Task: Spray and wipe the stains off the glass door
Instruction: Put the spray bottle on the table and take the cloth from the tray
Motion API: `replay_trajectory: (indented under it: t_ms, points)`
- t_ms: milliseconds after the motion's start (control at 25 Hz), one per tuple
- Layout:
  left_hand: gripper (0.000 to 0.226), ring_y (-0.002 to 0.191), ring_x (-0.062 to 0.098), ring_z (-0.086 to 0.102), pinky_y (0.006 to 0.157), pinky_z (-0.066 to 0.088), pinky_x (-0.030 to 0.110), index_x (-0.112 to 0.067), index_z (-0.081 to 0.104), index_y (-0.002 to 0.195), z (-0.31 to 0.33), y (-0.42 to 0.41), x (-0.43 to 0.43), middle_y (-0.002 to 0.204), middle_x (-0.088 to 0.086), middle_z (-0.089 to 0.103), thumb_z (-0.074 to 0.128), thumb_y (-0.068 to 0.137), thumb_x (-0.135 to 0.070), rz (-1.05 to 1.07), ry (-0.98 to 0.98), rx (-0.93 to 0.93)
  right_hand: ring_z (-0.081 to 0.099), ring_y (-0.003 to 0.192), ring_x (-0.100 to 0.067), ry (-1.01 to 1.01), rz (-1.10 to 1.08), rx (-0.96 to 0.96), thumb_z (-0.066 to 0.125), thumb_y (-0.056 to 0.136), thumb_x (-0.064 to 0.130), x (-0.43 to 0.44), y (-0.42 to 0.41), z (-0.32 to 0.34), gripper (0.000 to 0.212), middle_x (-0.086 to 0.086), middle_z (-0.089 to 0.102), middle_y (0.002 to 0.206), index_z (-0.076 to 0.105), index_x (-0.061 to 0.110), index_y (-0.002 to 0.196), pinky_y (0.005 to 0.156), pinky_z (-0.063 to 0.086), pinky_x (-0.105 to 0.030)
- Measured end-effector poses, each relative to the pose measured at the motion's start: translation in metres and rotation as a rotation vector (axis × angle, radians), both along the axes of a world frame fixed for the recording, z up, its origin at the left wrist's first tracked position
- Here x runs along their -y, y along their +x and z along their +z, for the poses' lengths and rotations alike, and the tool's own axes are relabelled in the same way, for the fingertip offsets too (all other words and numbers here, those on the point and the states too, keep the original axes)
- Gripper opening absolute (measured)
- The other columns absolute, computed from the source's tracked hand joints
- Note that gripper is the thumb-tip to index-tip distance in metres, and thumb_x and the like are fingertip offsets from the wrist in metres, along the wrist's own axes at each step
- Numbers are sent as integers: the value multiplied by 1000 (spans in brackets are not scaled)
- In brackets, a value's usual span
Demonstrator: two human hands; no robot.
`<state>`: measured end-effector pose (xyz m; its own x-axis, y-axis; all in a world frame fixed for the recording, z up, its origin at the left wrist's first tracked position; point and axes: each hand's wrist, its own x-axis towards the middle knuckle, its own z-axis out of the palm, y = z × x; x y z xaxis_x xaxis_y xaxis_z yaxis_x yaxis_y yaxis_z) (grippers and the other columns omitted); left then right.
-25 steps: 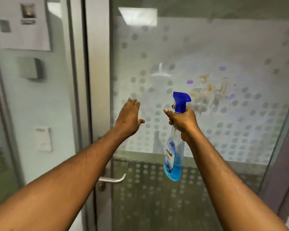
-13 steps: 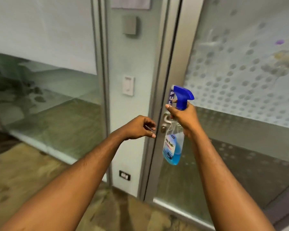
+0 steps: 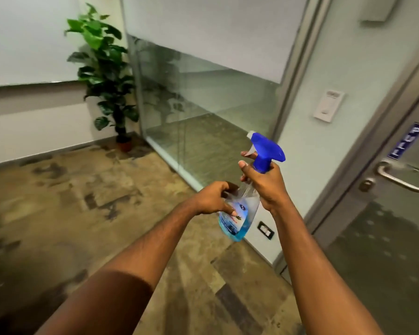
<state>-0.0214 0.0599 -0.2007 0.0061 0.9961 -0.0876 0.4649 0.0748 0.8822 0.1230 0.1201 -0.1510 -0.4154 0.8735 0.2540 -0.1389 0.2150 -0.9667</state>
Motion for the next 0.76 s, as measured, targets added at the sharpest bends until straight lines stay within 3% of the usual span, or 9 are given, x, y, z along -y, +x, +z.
replay_trajectory:
  t_ms: [80,200,280,400,560,680,760]
  points:
    - [67,101,18,61,95,52,34,-1,54,129,-9,-37,24,117,7,64,79,68,10,80,-1,46,58,52,-9,12,100,-4,73,82,6,14,-42,-7,20,10,71,82,67,17,98,53,51,-21]
    - [61,90,12,59,86,52,23,-8,59,121,-18,-90,59,105,3,63,80,67,9,197,-2,46,57,52,-13,24,244,12,73,81,9,32,-103,-15,23,4,66,73,66,9,103,52,49,-22]
    - [58,88,10,58,78,51,12,-10,59,118,-23,-120,79,103,0,62,81,67,6,253,-13,32,58,53,-14,17,351,1,75,79,14,42,-138,-19,21,1,65,74,69,20,98,53,50,-24]
    - [50,87,6,61,76,50,9,-16,62,108,-31,-173,111,101,-2,65,82,66,1,334,-36,-7,61,56,-15,-24,539,22,81,71,30,60,-198,-28,21,2,68,83,70,31,89,57,54,-30]
    - [46,73,-19,60,69,46,1,-24,59,99,-40,-234,152,94,-12,65,81,67,1,517,-87,6,64,62,-18,12,736,82,82,69,40,80,-279,-41,38,4,71,91,67,27,101,63,57,-37]
    - [46,91,-6,67,80,54,13,-19,63,106,-46,-268,181,104,-6,70,81,68,0,644,-106,37,65,66,-19,2,847,87,82,68,44,98,-327,-47,40,0,70,84,68,28,103,66,57,-36]
    - [44,90,-6,67,79,54,12,-20,65,105,-49,-291,200,103,-7,71,81,69,0,742,-107,59,66,69,-17,17,936,107,80,68,39,112,-363,-48,37,1,69,81,68,29,102,67,57,-31]
